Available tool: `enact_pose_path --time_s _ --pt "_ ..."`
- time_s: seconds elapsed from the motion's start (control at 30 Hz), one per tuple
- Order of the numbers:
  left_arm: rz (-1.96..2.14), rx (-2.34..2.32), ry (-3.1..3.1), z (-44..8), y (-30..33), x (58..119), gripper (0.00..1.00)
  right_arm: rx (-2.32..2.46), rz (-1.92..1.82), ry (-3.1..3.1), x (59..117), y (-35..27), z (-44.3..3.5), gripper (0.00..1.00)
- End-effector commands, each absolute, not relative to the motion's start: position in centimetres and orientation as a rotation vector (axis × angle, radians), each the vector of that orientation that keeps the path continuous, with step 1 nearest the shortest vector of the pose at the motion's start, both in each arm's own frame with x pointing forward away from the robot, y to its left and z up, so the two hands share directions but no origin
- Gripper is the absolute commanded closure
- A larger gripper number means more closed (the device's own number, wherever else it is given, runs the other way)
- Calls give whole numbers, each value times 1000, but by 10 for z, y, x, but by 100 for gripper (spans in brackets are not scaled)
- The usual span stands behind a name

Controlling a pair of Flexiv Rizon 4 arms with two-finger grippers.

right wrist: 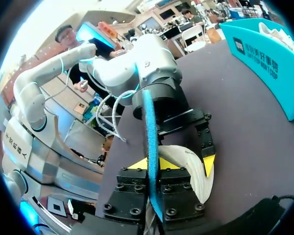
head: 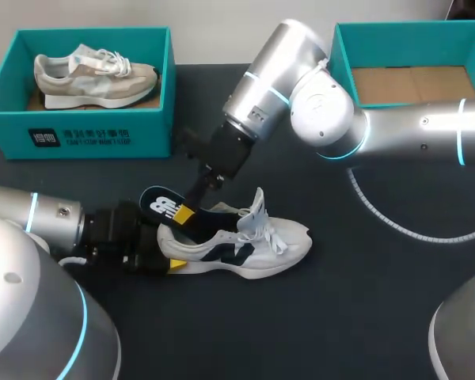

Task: Take the shoe out of the shoebox, open the shoe tongue, remove and reinsert the insole, then place the shoe into the shoebox

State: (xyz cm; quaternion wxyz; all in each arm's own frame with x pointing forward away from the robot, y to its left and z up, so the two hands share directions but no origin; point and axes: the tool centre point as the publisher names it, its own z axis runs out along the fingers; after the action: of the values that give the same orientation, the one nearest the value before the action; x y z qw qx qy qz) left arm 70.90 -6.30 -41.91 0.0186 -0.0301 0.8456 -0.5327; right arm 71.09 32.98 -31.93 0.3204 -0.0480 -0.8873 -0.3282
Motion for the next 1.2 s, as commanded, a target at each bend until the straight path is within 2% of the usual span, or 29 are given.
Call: enact_pose_path --time_s 0.03,0.33,0.87,1.2 --pt "-1651 -94 2627 -423 -64 710 100 -118 -898 -2334 711 335 -318 100" --pt "-1651 -94 2627 -423 -64 710 100 -187 -1089 -2354 723 347 -281 100" --pt "-1651 -94 2627 -423 -64 710 100 -278 -1583 -2274 779 390 -202 100" --pt "-1651 -94 2627 -423 -64 710 100 -278 -1583 -2274 779 390 -202 100"
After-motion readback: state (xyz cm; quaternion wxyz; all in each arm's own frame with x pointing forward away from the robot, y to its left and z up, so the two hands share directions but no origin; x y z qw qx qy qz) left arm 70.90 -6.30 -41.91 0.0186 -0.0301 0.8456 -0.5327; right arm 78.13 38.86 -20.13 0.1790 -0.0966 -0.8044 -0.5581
